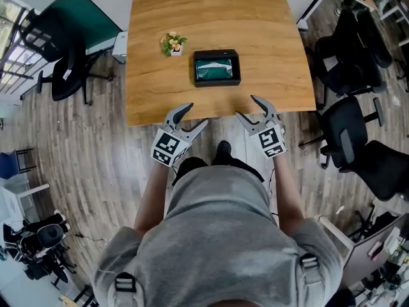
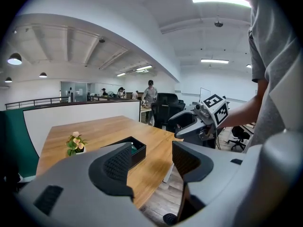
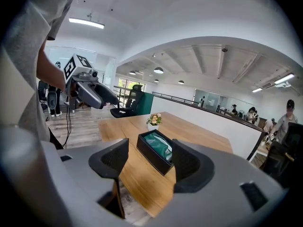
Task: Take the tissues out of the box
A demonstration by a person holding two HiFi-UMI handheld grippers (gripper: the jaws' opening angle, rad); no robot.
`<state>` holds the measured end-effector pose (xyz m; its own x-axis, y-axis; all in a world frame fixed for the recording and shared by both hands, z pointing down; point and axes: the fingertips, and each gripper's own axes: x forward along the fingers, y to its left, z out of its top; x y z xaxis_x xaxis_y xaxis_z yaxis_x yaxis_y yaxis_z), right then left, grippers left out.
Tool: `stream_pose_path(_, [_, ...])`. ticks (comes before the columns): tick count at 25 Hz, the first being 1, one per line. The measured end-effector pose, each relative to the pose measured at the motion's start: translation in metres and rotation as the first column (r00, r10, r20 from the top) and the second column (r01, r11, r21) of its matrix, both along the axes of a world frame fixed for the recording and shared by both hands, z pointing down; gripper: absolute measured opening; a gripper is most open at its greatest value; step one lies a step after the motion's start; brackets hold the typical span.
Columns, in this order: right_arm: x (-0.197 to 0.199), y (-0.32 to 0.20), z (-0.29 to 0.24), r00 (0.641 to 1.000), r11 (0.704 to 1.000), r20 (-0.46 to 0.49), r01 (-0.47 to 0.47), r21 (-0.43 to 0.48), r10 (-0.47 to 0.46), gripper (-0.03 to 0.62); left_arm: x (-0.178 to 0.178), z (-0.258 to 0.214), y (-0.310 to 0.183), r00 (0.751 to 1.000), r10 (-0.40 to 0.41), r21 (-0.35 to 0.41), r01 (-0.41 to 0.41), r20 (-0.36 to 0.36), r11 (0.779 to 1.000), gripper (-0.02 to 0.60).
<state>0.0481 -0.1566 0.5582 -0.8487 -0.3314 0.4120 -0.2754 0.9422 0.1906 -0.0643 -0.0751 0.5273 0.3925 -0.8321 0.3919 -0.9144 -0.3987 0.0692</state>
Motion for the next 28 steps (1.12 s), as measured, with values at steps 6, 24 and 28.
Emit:
stream_pose_path(6, [0.002, -0.016, 0.005, 1.000, 1.000, 0.004, 0.017, -0.015, -0.017, 0.293, 0.003, 0.003, -0.013, 1.000, -0.014, -0.019, 0.014, 0.020, 1.000, 0.282])
stream_pose_path(24, [-0.016, -0.069, 0.020, 0.999, 0.999, -0.032, -0.032, -0.043, 0.031, 0.291, -0.026, 0.024, -0.088, 0.998, 0.045, -0.044, -0.044, 0.039, 0.998, 0.282])
stream_pose_path(28, [-0.025, -0.083, 0.025, 0.998, 0.996, -0.040, -0.060, -0.059, 0.058, 0.291, -0.032, 0.032, -0.112, 0.996, 0.088, -0.056, -0.086, 0.025, 0.995, 0.282])
